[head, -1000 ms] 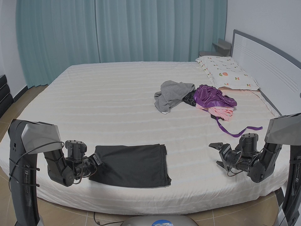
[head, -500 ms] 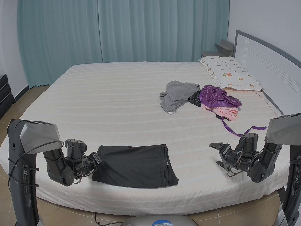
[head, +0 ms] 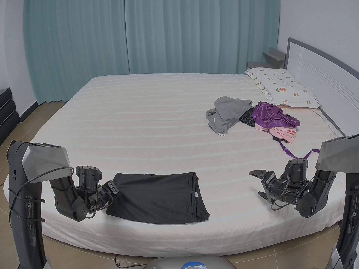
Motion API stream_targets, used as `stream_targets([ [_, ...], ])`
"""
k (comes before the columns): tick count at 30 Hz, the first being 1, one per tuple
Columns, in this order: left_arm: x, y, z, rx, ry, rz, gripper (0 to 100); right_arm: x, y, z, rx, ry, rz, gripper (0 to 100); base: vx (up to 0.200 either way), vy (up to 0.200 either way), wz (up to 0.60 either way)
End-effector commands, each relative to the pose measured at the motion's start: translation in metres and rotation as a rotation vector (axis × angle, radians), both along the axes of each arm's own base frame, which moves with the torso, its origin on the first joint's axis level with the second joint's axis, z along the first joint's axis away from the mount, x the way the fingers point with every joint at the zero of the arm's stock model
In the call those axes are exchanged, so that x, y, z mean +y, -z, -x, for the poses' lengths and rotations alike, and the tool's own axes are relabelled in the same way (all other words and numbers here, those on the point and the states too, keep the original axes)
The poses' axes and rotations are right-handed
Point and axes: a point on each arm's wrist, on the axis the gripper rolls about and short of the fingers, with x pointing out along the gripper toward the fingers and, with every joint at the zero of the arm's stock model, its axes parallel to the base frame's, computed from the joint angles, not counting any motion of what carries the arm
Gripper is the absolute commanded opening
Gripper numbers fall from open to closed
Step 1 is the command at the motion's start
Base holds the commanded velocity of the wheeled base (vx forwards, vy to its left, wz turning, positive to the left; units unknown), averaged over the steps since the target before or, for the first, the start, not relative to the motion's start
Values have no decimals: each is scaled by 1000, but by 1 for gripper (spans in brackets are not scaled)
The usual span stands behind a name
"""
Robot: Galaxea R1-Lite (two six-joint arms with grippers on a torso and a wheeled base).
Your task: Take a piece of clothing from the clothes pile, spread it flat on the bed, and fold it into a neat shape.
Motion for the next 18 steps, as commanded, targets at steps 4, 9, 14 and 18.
stream_targets([
  [4,2,-1,0,-1,-23,-13,0,0,1,0,1,-1,0,100,0,200,0],
  [9,3,-1,1,4,-32,-22,0,0,1,0,1,-1,0,100,0,200,0],
  [14,3,-3,4,35,-37,-32,0,0,1,0,1,-1,0,100,0,200,0],
  [18,2,-2,4,54,-54,-52,0,0,1,0,1,-1,0,100,0,200,0],
])
